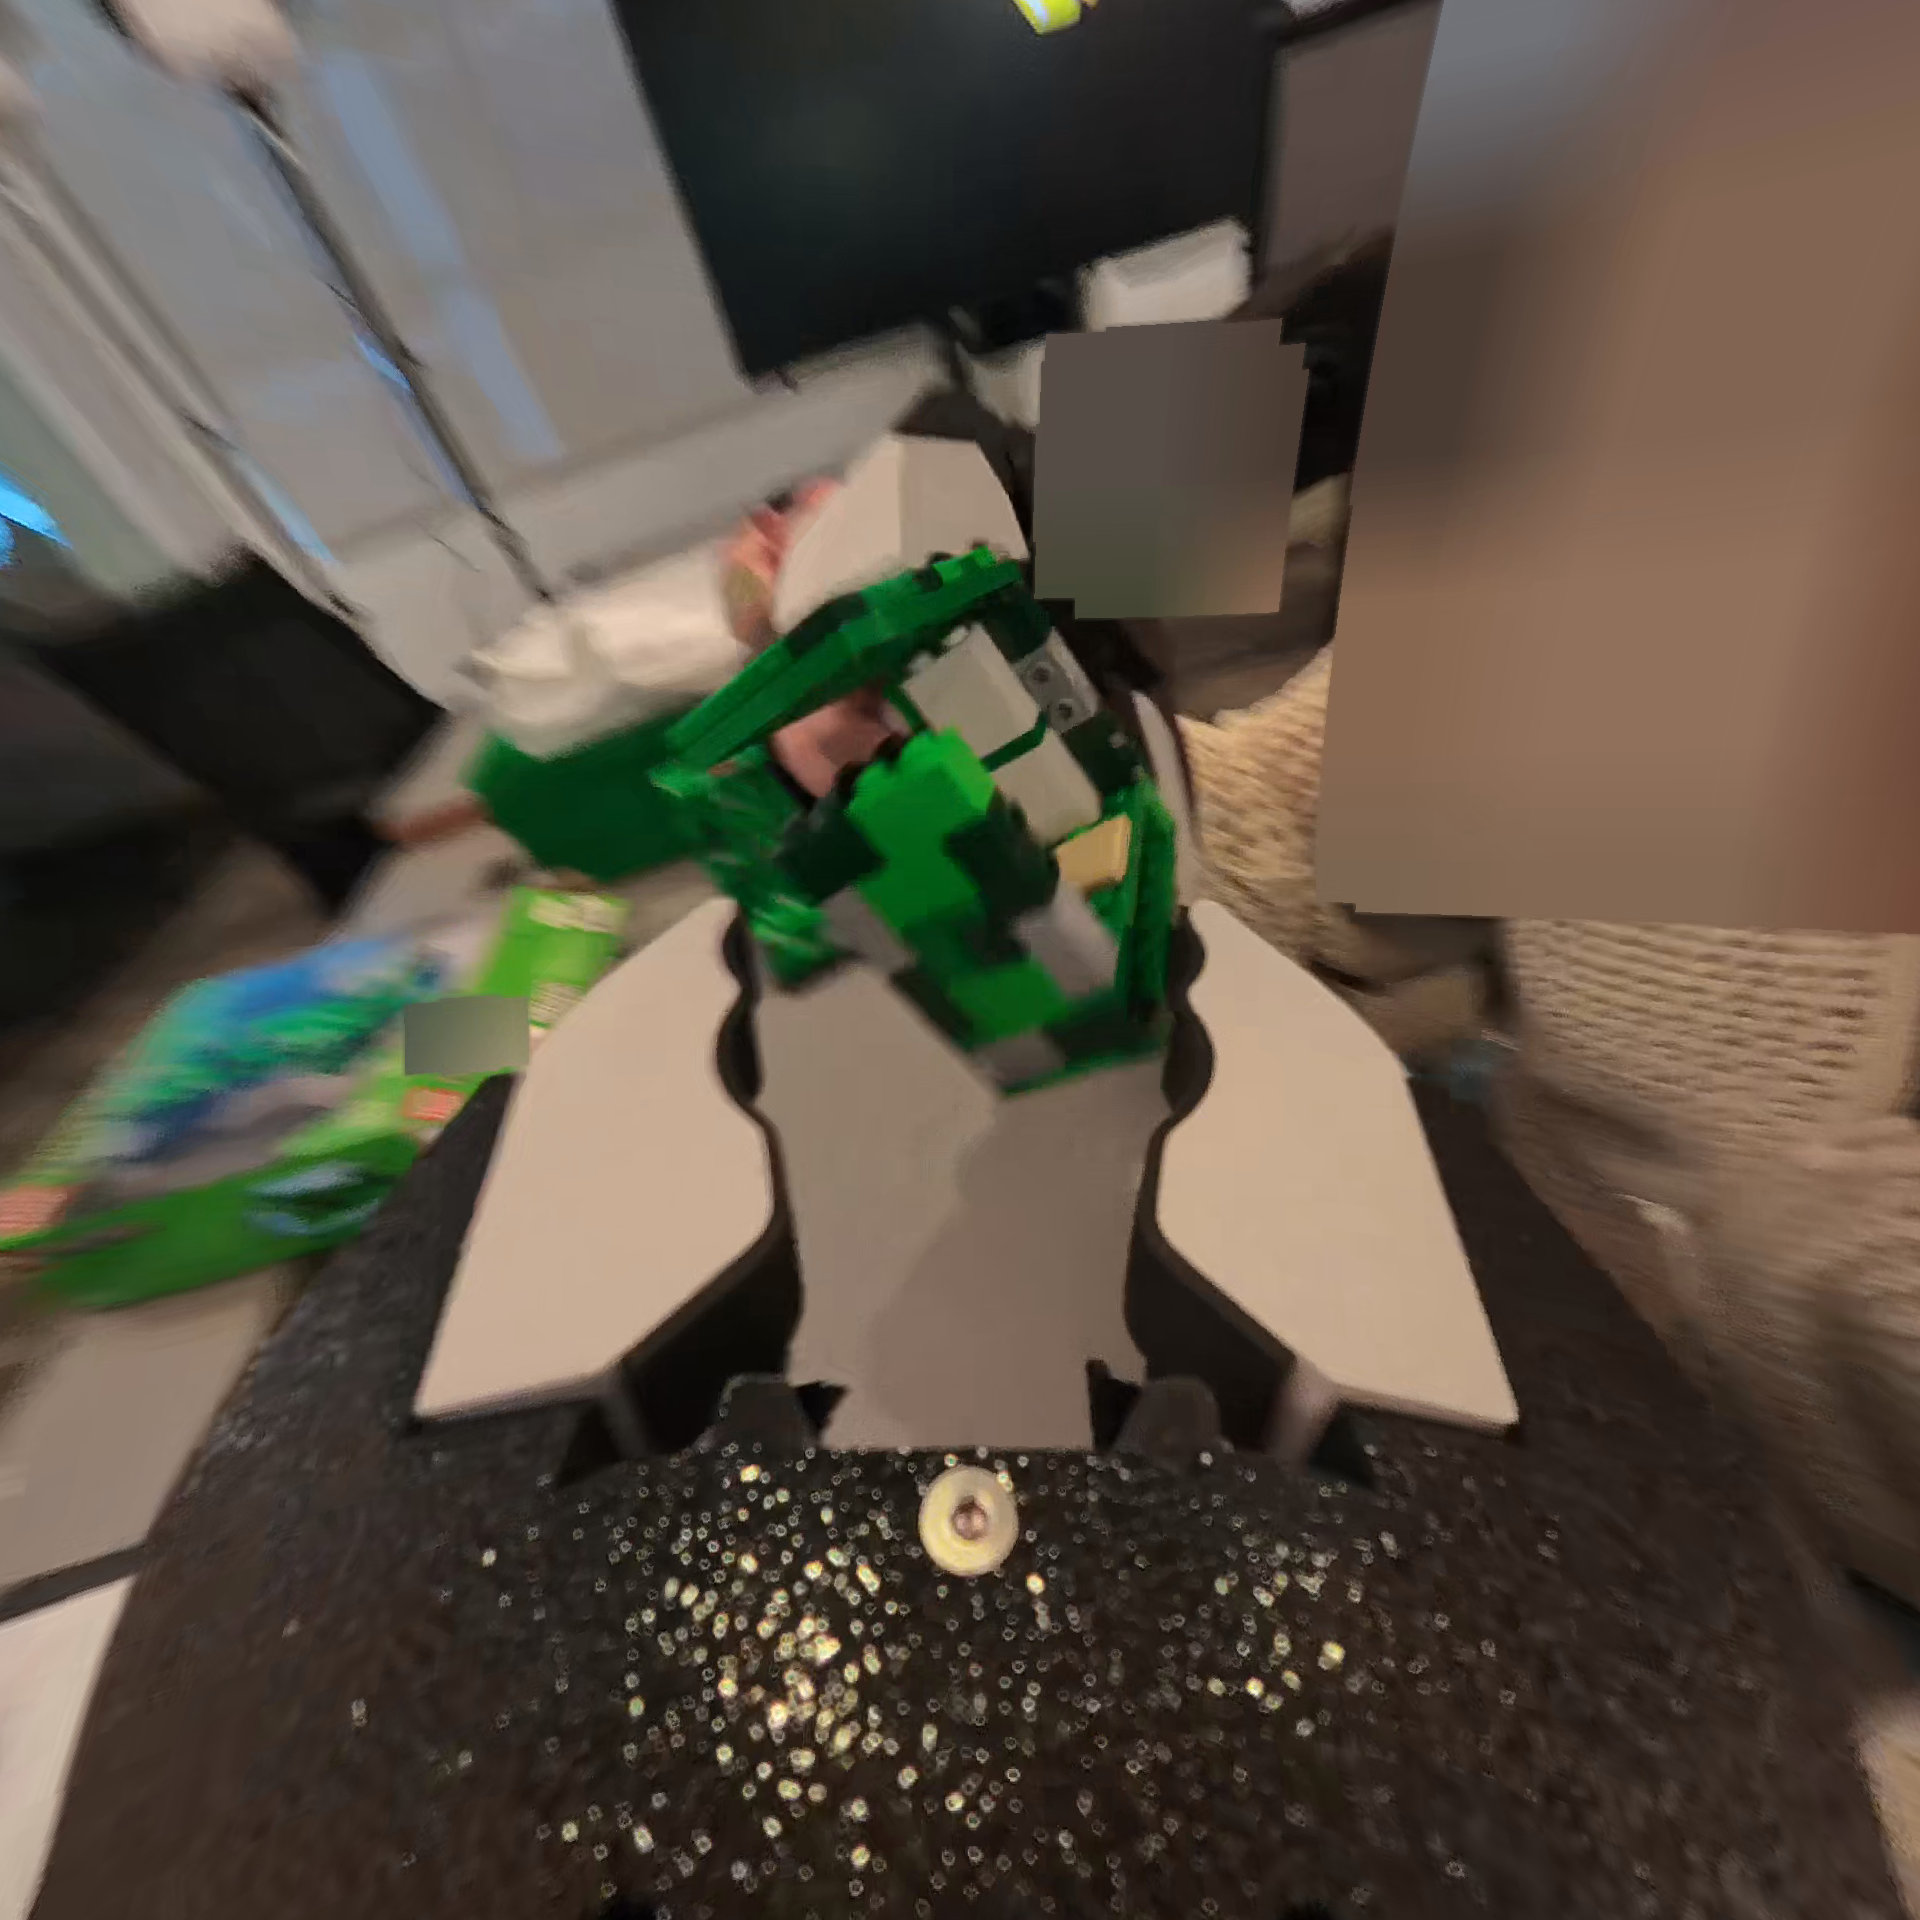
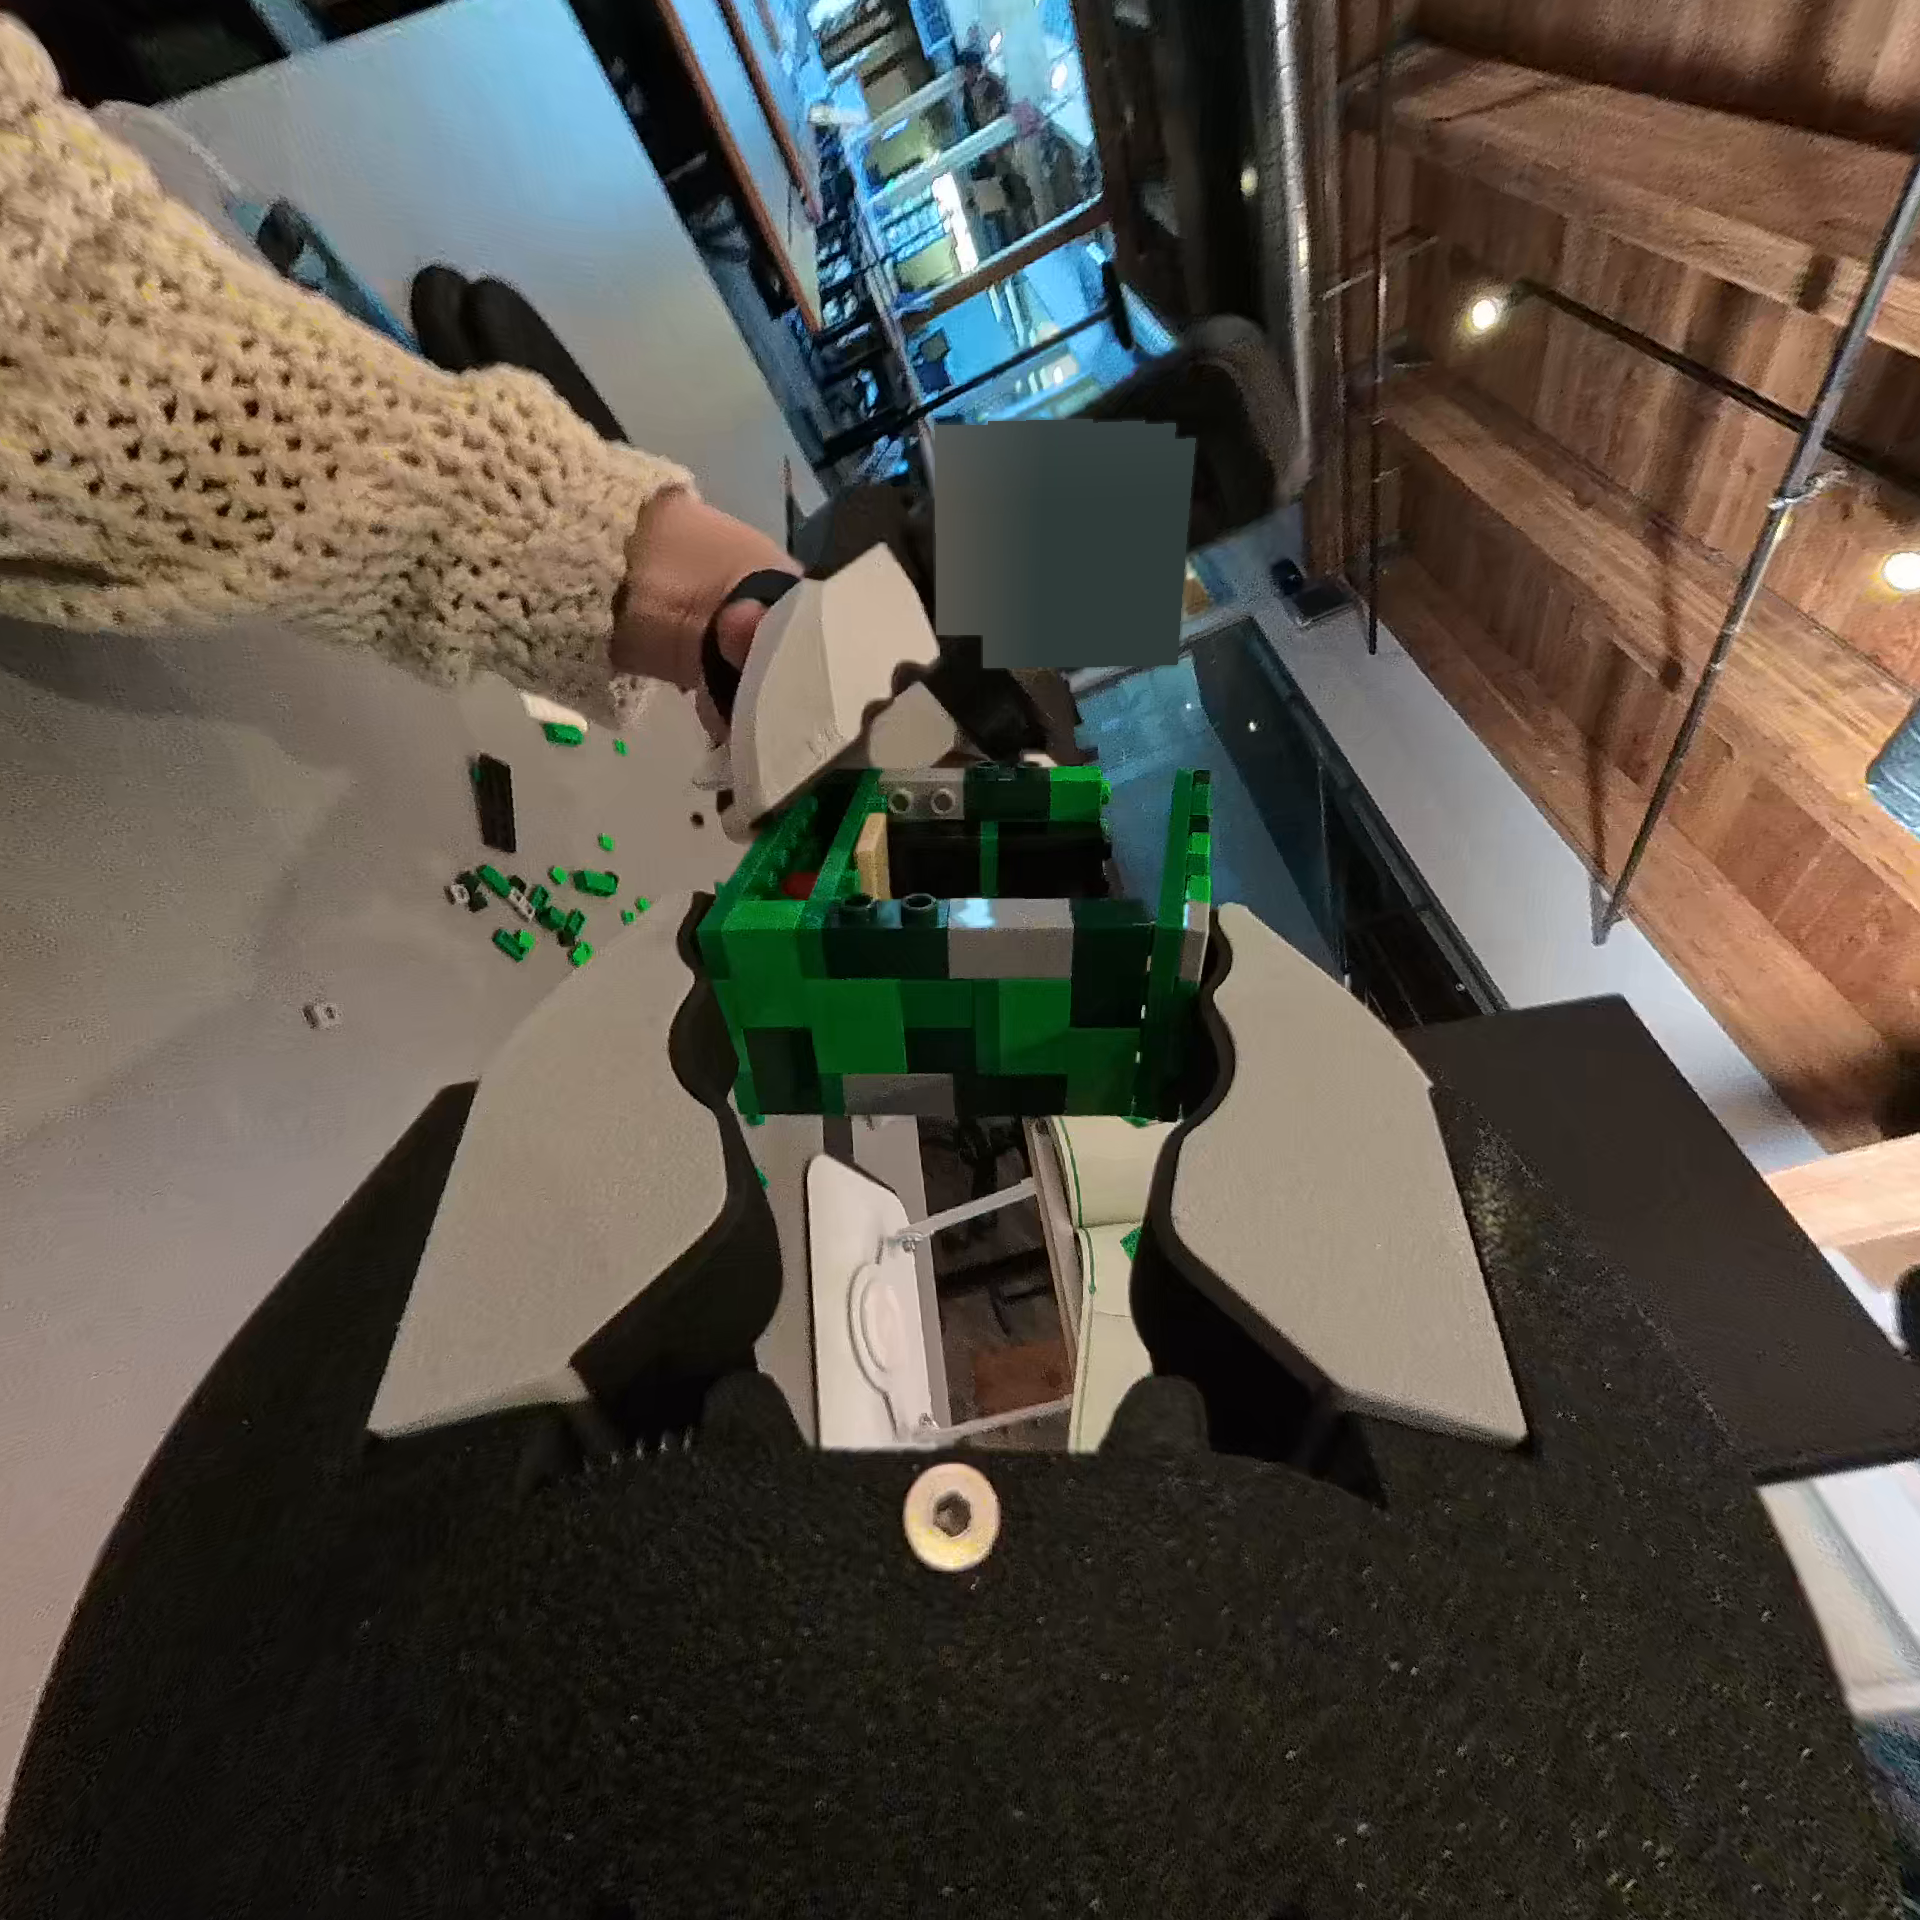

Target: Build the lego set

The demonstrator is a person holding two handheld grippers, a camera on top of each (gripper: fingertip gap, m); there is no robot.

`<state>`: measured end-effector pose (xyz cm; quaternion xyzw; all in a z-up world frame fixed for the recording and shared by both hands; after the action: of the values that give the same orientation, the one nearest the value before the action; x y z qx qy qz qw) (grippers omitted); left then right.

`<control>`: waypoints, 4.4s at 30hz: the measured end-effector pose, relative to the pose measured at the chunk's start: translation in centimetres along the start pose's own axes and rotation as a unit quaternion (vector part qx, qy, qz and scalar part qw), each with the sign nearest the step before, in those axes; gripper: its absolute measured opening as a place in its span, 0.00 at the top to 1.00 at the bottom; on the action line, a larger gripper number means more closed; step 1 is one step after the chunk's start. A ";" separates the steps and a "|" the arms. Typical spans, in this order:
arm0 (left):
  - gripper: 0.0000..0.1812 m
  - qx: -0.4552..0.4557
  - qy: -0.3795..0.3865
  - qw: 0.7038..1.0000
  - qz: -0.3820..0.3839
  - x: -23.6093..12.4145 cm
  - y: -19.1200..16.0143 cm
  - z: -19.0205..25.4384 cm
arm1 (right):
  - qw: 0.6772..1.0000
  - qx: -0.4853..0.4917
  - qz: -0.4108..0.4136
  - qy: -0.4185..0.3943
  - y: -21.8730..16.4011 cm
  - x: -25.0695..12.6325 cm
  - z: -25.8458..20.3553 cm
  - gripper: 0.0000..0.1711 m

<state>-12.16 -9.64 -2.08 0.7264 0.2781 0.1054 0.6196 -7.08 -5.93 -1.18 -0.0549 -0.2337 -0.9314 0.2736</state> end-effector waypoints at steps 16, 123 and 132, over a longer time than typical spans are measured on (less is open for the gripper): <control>0.51 0.289 0.143 0.943 -0.081 1.7 3.1 1.9 | 0.986 0.133 0.070 0.065 0.7 -1.6 1.0 0.50; 0.30 -0.351 0.354 0.830 -0.249 7.7 -21.4 2.2 | 0.702 0.426 -0.570 0.034 -17.4 -12.6 -15.5 0.16; 0.19 -0.330 0.476 0.771 -0.265 6.1 -21.1 2.0 | 0.644 0.431 -0.626 -0.087 -19.3 -13.9 -14.2 0.17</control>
<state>-11.97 -6.41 -23.92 0.2318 0.6669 0.3547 0.6130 -5.36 8.51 -24.74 0.1475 -0.6101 -0.6660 -0.4031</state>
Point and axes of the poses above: each gripper's, where its closed fingertips meet, x out along the fingers, y out of its top, z = x × y across the jaws, the point moved 4 cm from there along -x, back along the fingers, and after that the axes turned 15 degrees about -y, right-handed, at the moved point
